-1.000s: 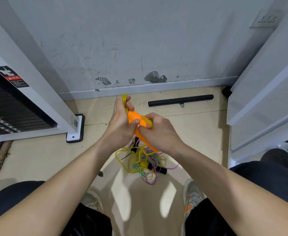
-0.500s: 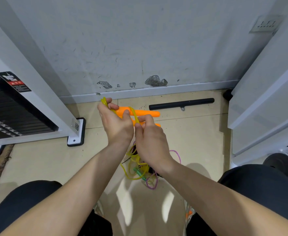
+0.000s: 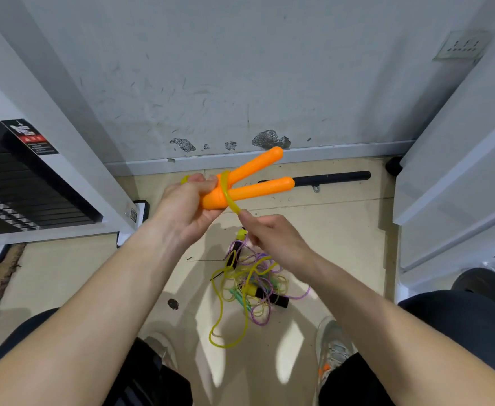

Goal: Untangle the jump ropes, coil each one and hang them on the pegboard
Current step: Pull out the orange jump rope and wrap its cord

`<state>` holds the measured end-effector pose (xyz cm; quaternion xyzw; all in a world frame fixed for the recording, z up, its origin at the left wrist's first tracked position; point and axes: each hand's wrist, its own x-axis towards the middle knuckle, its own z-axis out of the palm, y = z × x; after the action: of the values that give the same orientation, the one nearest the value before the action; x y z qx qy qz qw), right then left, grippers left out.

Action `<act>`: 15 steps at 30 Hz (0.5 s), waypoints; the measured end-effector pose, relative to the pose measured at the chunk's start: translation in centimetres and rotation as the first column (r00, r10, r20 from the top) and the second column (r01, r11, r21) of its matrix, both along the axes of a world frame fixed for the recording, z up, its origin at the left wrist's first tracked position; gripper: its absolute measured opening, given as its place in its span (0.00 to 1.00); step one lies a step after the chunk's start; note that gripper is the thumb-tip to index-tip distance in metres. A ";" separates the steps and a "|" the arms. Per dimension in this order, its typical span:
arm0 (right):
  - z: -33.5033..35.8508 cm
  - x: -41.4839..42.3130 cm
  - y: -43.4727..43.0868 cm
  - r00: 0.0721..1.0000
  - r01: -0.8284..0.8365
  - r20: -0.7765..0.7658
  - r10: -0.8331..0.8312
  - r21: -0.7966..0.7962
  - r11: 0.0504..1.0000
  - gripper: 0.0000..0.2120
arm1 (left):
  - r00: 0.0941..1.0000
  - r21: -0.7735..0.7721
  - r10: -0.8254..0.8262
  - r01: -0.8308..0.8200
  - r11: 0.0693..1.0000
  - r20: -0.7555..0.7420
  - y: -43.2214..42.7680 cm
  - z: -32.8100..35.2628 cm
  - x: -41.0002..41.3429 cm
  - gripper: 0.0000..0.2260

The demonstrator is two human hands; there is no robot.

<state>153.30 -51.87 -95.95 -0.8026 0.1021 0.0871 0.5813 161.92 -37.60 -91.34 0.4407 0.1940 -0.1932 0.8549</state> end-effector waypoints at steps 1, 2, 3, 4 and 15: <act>0.2 0.1 -0.8 1.000 -0.025 -0.012 0.025 -0.056 0.998 0.33 | 0.997 -0.011 -0.073 0.073 0.997 0.004 0.4 0.1 -0.2 0.10; 0.3 0.2 -1.7 0.998 -0.056 -0.012 0.055 -0.079 0.995 0.35 | 0.988 0.014 -0.153 0.153 0.988 0.016 0.7 0.1 -0.5 0.11; 0.4 0.3 -2.6 0.994 -0.105 0.005 0.106 -0.082 0.991 0.33 | 0.971 0.058 -0.238 0.236 0.970 0.031 0.9 0.1 -0.9 0.12; 0.4 0.4 -3.3 0.985 -0.169 0.020 0.171 -0.071 0.983 0.28 | 0.943 0.104 -0.328 0.321 0.941 0.053 1.2 0.0 -1.2 0.13; 0.9 -0.1 -3.6 0.974 -0.224 -0.069 0.216 -0.168 0.960 0.03 | 0.458 0.887 -0.862 0.276 0.369 0.216 2.3 -1.5 -3.5 0.19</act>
<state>153.18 -55.44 -95.06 -0.8543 0.0339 0.1617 0.4928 158.41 -35.31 -92.87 0.8247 -0.2468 -0.2334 0.4523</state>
